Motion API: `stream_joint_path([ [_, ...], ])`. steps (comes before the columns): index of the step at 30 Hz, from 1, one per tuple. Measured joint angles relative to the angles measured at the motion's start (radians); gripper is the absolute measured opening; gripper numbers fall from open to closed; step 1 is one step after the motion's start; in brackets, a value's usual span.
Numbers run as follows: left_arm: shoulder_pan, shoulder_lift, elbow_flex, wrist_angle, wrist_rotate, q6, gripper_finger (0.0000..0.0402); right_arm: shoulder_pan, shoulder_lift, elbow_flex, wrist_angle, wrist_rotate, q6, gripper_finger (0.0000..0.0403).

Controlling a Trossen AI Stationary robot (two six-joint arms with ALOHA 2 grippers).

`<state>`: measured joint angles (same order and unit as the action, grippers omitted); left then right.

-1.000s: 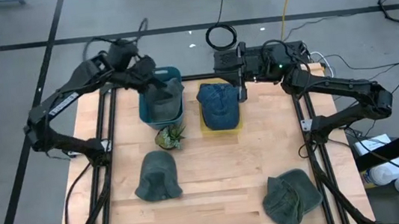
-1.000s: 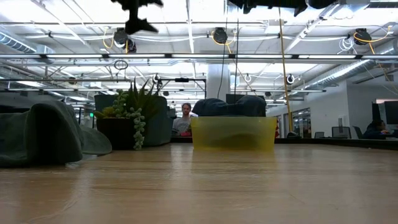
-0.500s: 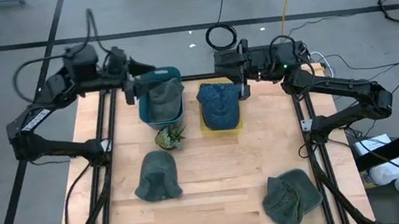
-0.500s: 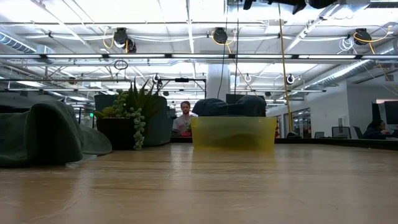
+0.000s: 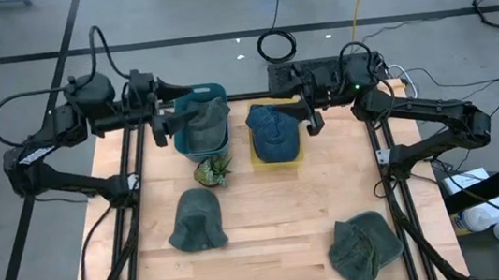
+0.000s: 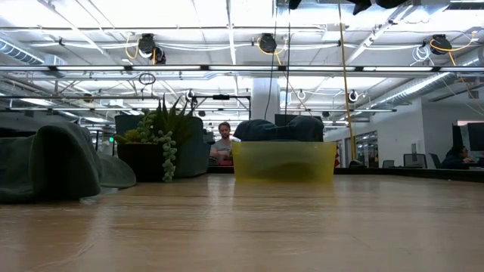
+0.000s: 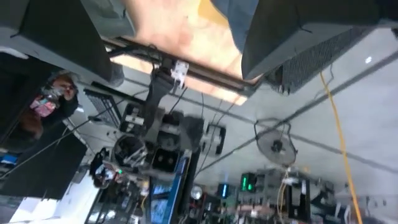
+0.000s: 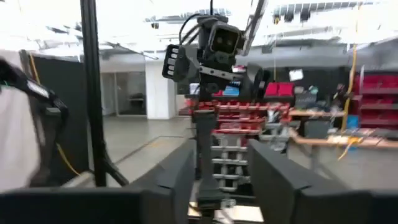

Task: Pick & Place hat
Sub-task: Put the bottom black cap into the blue bin

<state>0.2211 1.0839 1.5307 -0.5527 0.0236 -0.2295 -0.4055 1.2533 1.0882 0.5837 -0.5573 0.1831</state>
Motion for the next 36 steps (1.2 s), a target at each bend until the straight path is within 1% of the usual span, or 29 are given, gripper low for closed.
stream_joint_path([
  [3,-0.045,0.003,0.0,0.03,-0.056,0.029,0.0367,0.014,0.0,0.0,-0.003,0.006,0.083,0.0178],
  [7,-0.094,0.01,0.0,0.076,-0.124,0.052,0.0367,0.04,-0.013,0.0,-0.004,0.006,0.133,0.0222],
  [11,-0.114,0.015,0.0,0.085,-0.13,0.05,0.0367,0.072,-0.037,0.0,-0.008,0.008,0.21,0.0252],
  [13,-0.121,0.02,0.0,0.089,-0.129,0.042,0.0368,0.085,-0.053,0.0,-0.038,0.012,0.231,0.0263],
  [15,-0.127,0.023,0.0,0.085,-0.129,0.04,0.0369,0.11,-0.079,0.0,-0.093,0.046,0.224,0.0271],
  [17,-0.133,0.03,-0.001,0.086,-0.13,0.04,0.0369,0.135,-0.106,0.012,-0.191,0.075,0.197,0.0277],
  [20,-0.139,0.036,-0.001,0.08,-0.129,0.039,0.0367,0.183,-0.137,0.065,-0.385,0.141,0.104,0.0281],
  [23,-0.145,0.046,-0.001,0.081,-0.129,0.039,0.0363,0.231,-0.155,0.144,-0.577,0.237,-0.011,0.0281],
  [26,-0.145,0.05,-0.001,0.076,-0.128,0.039,0.0361,0.267,-0.154,0.244,-0.767,0.323,-0.079,0.0281],
  [28,-0.145,0.055,-0.001,0.081,-0.129,0.028,0.0362,0.285,-0.154,0.308,-0.892,0.378,-0.099,0.0281],
  [32,-0.144,0.058,-0.001,0.077,-0.128,-0.049,0.0368,0.323,-0.15,0.411,-1.073,0.476,-0.094,0.0281],
  [36,-0.144,0.057,-0.001,0.078,-0.129,-0.067,0.0373,0.356,-0.147,0.493,-1.214,0.509,-0.091,0.0281],
])
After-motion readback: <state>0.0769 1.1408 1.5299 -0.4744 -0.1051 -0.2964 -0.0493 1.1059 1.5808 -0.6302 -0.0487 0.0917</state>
